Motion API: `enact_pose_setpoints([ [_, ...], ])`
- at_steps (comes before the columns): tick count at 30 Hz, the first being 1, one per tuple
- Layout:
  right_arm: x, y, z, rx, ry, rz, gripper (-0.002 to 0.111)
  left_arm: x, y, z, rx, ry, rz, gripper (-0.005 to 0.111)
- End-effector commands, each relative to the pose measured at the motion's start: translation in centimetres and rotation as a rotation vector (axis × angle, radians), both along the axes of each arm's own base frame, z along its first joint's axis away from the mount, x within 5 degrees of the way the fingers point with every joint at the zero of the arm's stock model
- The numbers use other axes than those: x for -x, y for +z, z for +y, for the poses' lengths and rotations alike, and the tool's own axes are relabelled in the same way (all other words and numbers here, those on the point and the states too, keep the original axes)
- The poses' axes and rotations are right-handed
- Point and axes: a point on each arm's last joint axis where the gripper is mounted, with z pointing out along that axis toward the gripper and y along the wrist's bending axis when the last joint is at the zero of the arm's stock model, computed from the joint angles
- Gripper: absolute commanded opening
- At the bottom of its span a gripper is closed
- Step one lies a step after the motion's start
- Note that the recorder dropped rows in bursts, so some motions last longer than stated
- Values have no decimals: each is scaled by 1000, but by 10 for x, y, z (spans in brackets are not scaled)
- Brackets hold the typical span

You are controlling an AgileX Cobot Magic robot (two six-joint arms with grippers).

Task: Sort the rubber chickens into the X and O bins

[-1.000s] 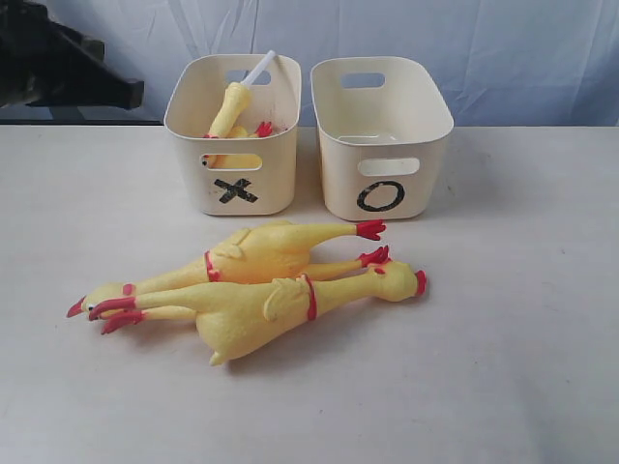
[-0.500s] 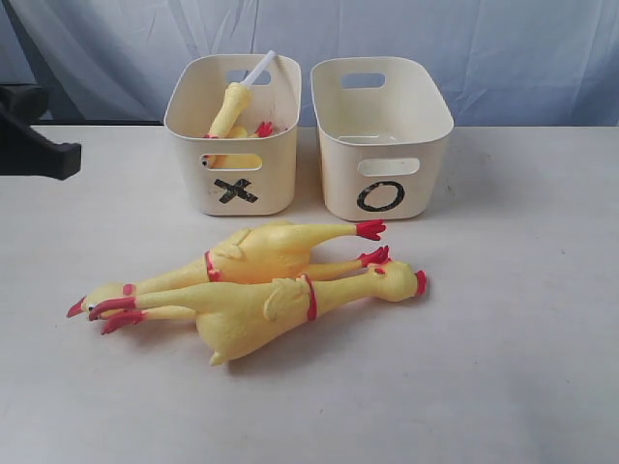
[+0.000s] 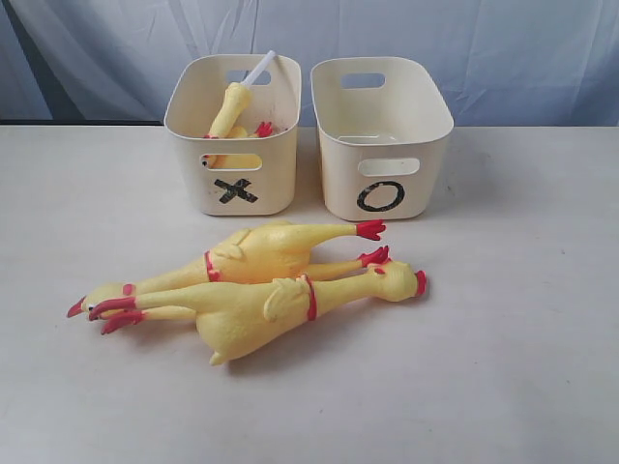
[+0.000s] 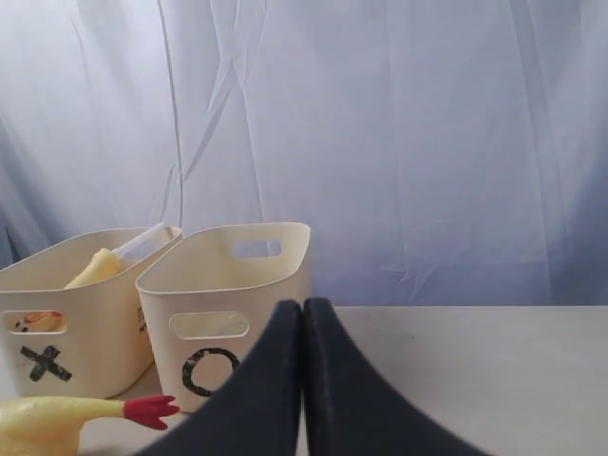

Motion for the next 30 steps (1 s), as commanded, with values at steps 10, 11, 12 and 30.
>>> enact_pose_setpoints([
  [10, 2, 13, -7, -415, -6, -103, 0, 40, -5, 20, 63, 52, -148, 0],
  [11, 2, 15, -9, -483, -7, -114, 0, 42, -4, 21, 66, 59, -154, 0],
  [12, 2, 15, -9, -508, -6, -113, 0, 43, -4, 22, 69, 63, -161, 0],
  [30, -12, 85, 7, -657, 118, 127, 0, 49, -1, 25, 84, 62, -196, 0],
])
